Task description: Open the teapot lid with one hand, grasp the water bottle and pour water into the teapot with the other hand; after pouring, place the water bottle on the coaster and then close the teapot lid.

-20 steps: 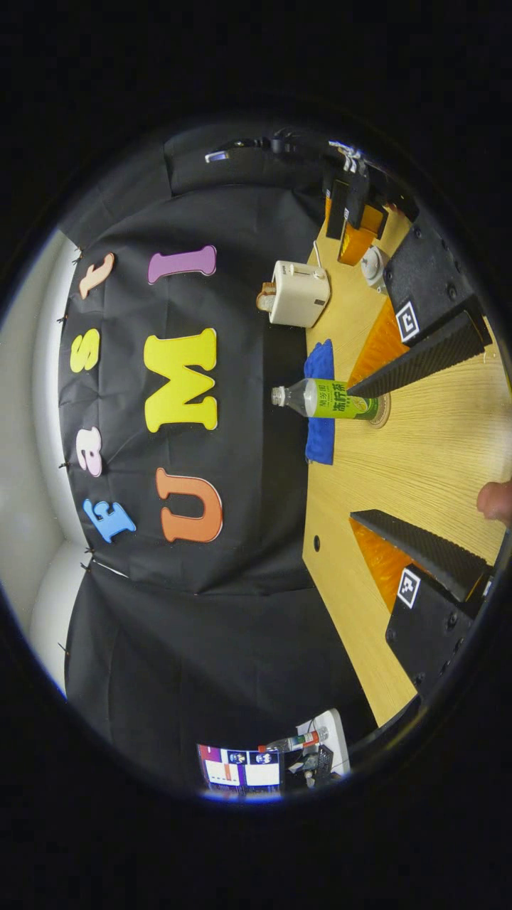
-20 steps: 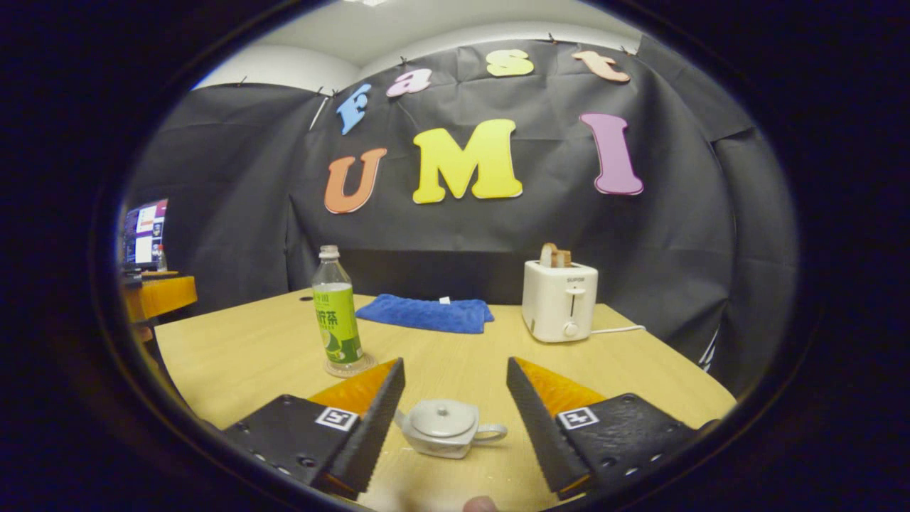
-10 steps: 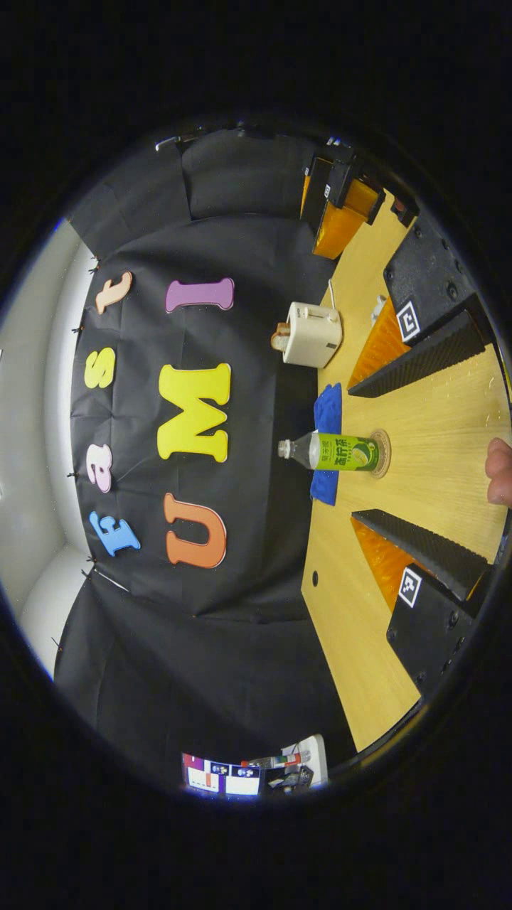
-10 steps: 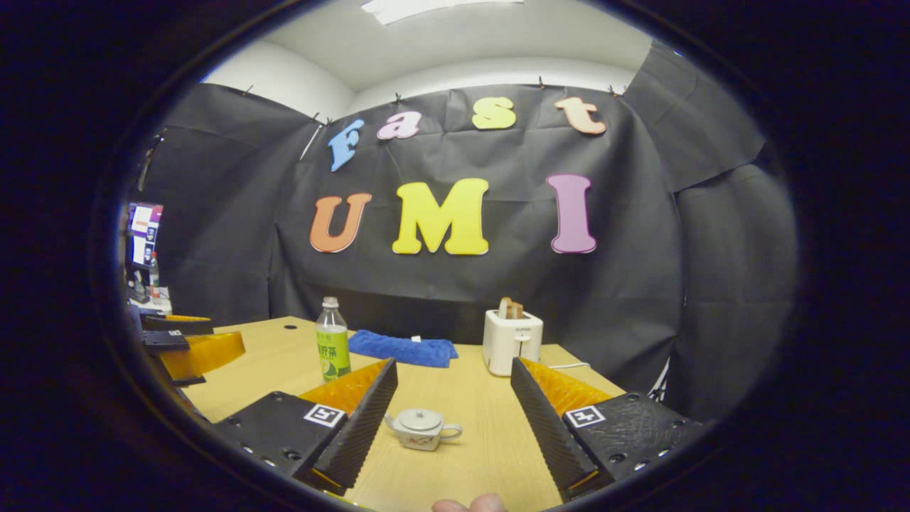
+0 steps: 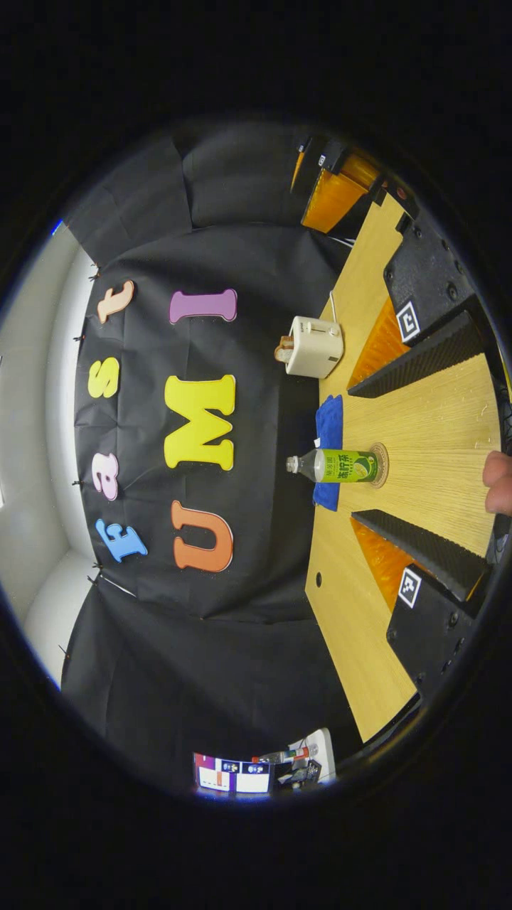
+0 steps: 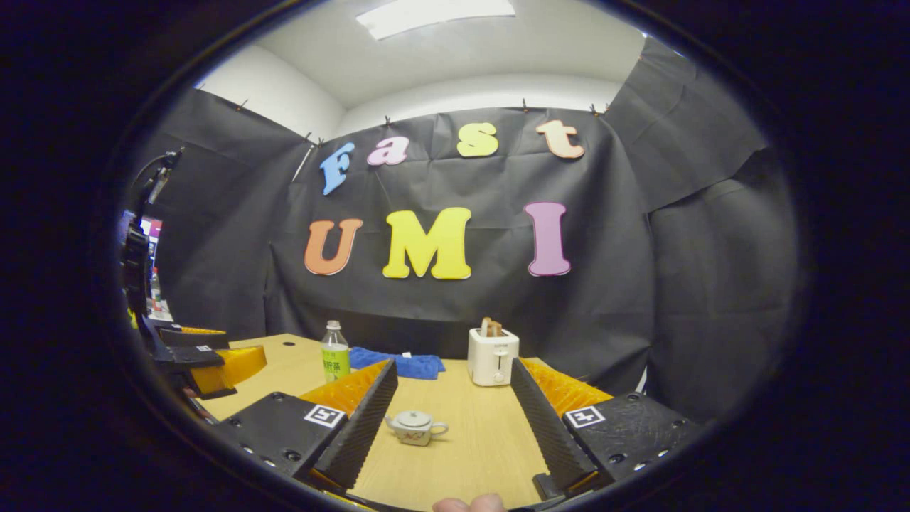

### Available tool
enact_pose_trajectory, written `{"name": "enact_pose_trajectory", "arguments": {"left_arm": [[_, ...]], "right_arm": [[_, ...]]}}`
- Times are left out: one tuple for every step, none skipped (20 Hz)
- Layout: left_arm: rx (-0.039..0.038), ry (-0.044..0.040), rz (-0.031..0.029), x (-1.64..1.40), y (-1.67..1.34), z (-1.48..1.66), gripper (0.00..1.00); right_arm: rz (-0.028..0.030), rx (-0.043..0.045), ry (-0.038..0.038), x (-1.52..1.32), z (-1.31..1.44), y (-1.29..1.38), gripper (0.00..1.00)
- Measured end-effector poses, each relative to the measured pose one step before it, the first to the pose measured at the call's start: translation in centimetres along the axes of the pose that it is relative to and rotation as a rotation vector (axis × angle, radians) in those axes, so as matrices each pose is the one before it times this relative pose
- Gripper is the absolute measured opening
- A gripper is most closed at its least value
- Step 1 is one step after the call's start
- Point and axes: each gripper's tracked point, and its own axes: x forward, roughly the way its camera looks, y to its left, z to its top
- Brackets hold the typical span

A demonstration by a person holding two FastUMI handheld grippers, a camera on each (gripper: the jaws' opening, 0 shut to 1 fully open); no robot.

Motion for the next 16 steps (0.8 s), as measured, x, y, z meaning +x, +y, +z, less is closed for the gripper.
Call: {"name": "enact_pose_trajectory", "arguments": {"left_arm": [[-0.00051,-0.00122,0.00224,-0.069,-0.07,0.066,0.99],[-0.00131,0.00753,-0.00174,-0.011,-0.122,-0.175,0.99],[0.0015,0.00475,-0.00468,-0.051,-0.177,-0.116,0.99],[0.00371,-0.00561,0.00105,-0.124,-0.026,0.306,0.99],[0.00617,-0.00974,0.00397,-0.259,0.131,0.379,0.99],[0.00508,-0.01103,0.00285,-0.1,0.143,0.395,0.99],[0.00236,-0.00948,0.00387,-0.181,0.136,0.295,0.99],[0.00321,-0.00752,0.00233,-0.092,0.11,0.198,0.99],[0.00259,-0.00895,0.00362,-0.137,0.096,0.3,0.99],[0.00262,-0.00632,0.00373,0.004,0.126,0.256,0.99],[0.00105,-0.00296,0.00156,-0.084,0.116,0.112,0.99],[-0.00037,-0.00496,0.002,-0.133,0.05,0.137,0.99],[-0.00033,-0.00529,0.00286,0.029,0.101,0.152,0.99],[-0.00015,-0.0011,0.00066,-0.003,0.071,0.075,0.99],[0.00151,0.0007,-0.00121,-0.051,0.058,0.017,0.98],[0.00264,-0.00045,0.00095,-0.054,0.054,-0.015,0.98]], "right_arm": [[0.00094,-0.00376,-0.0086,-0.265,0.321,0.063,0.96],[-0.00233,-0.00743,-0.00705,-0.108,0.34,0.05,0.96],[-0.00177,-0.00462,-0.00568,-0.087,0.126,0.047,0.96],[-0.00181,0.00443,-0.00039,-0.009,-0.033,0.112,0.96],[0.00586,0.00992,0.0032,0.008,-0.246,0.35,0.96],[0.0042,0.00404,0.00589,0.101,-0.249,0.399,0.97],[0.00208,-0.00131,0.00605,0.119,-0.309,0.238,0.96],[0.00667,-0.00124,0.00268,0.081,-0.09,0.318,0.96],[0.00054,-0.00012,-0.00127,0.065,0.09,0.223,0.96],[-0.00003,0.00315,-0.00245,-0.084,0.146,0.112,0.96],[-0.00048,0.00562,-0.00228,0.076,0.037,0.163,0.97],[-0.00204,0.00364,-0.00218,-0.03,0.057,-0.019,0.96],[-0.00151,0.00158,-0.001,0.043,-0.04,-0.007,0.96],[0.00126,-0.0001,0.0023,0.077,-0.097,0.113,0.96],[0.00148,0.00241,0.00148,-0.005,-0.06,0.163,0.96],[0.00298,0.00331,0.00054,0.087,0.011,0.168,0.97]]}}
